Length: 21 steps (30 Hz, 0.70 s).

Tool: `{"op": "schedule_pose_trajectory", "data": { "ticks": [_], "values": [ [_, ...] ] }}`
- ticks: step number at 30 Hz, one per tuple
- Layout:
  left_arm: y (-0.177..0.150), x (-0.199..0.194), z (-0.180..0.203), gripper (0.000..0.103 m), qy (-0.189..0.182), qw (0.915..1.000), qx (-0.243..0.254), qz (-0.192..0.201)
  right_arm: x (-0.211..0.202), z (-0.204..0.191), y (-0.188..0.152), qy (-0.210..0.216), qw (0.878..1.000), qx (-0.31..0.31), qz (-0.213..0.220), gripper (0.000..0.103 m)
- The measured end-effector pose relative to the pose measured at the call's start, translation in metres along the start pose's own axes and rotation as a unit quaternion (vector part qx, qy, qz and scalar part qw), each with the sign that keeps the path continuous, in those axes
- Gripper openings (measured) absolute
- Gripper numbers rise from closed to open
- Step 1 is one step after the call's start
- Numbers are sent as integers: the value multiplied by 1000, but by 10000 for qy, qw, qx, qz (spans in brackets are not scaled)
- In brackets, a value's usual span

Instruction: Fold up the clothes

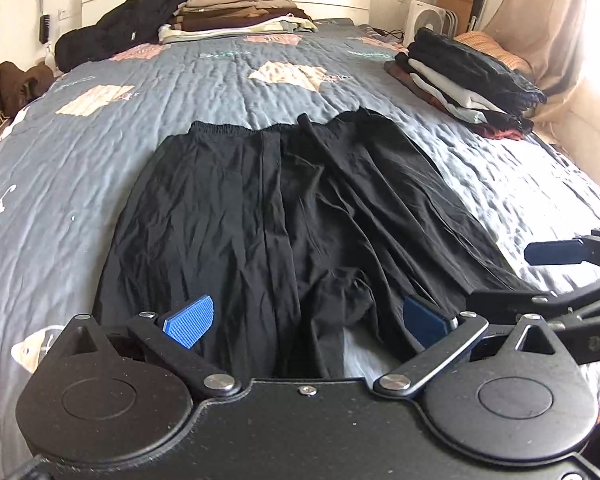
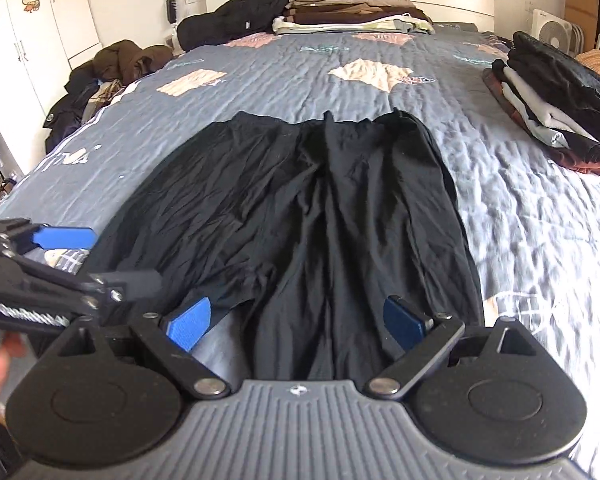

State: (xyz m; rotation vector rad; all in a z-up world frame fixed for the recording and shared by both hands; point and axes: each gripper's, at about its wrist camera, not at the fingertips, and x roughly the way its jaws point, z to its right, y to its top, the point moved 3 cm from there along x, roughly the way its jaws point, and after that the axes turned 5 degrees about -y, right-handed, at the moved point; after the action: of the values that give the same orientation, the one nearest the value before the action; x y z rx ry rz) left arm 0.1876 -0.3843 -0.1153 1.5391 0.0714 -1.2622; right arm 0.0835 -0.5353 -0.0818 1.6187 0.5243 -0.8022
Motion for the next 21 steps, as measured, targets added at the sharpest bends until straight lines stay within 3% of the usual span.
{"op": "schedule_pose_trajectory", "data": {
  "ticks": [4, 8, 11, 21],
  "values": [
    [-8, -28, 4, 102, -40, 10000, -2, 82, -21, -14, -14, 102, 9999, 5, -60, 93],
    [-38, -52, -6, 103, 1, 9999, -162, -29, -37, -22, -30, 97, 9999, -43, -60, 93],
    [-59, -65, -14, 103, 226, 9997, -71, -101, -44, -27, -43, 48, 9999, -100, -89, 93],
    [-74, -84, -32, 103, 218, 9990, -241, 318, -51, -55, -74, 110, 9993, -281, -201, 93]
  ]
}}
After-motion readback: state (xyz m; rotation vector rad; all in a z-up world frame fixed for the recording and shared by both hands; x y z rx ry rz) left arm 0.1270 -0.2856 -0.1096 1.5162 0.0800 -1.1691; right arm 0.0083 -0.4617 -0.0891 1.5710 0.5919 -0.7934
